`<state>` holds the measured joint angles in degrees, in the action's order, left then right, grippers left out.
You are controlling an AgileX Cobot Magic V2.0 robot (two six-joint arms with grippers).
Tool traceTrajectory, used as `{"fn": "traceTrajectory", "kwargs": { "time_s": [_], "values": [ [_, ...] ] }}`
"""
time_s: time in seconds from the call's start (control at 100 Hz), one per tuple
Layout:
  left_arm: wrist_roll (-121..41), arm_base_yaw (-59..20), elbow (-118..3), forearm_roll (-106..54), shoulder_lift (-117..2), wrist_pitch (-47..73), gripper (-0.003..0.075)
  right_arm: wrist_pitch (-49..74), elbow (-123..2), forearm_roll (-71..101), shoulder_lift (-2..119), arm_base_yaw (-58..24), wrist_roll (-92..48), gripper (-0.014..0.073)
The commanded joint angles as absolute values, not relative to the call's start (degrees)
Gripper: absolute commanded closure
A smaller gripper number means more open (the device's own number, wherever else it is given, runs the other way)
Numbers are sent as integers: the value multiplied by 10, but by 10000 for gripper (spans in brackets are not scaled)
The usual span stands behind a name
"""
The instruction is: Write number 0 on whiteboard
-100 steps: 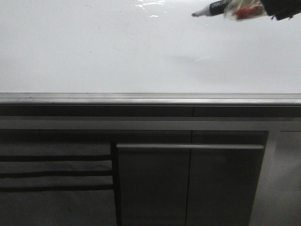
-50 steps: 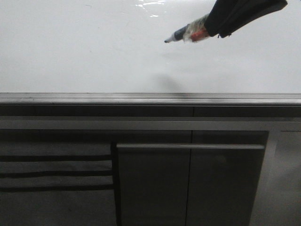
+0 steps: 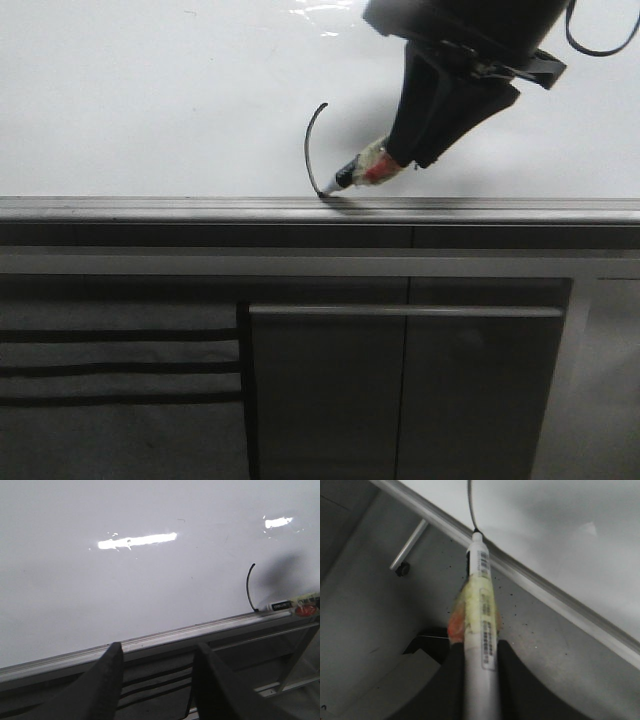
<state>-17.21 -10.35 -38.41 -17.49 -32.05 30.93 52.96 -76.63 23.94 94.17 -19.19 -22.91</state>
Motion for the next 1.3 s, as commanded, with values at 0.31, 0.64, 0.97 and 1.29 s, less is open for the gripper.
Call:
{"fn": "traceTrajectory", "kwargs": {
  "time_s": [0.31, 0.64, 0.97, 1.29],
  "values": [
    [-168, -103, -400, -181, -324, 267, 426, 505, -853, 226, 895, -199, -221, 606],
    [-401, -113, -404, -341, -361, 409, 426, 392, -610, 239, 717, -356, -498, 606],
    [-639, -232, -452, -443, -513, 476, 426, 364, -574, 228, 663, -388, -641, 606],
    [-639, -376, -551, -337, -656, 399, 426, 332, -574, 228, 663, -388, -661, 606]
  ]
}}
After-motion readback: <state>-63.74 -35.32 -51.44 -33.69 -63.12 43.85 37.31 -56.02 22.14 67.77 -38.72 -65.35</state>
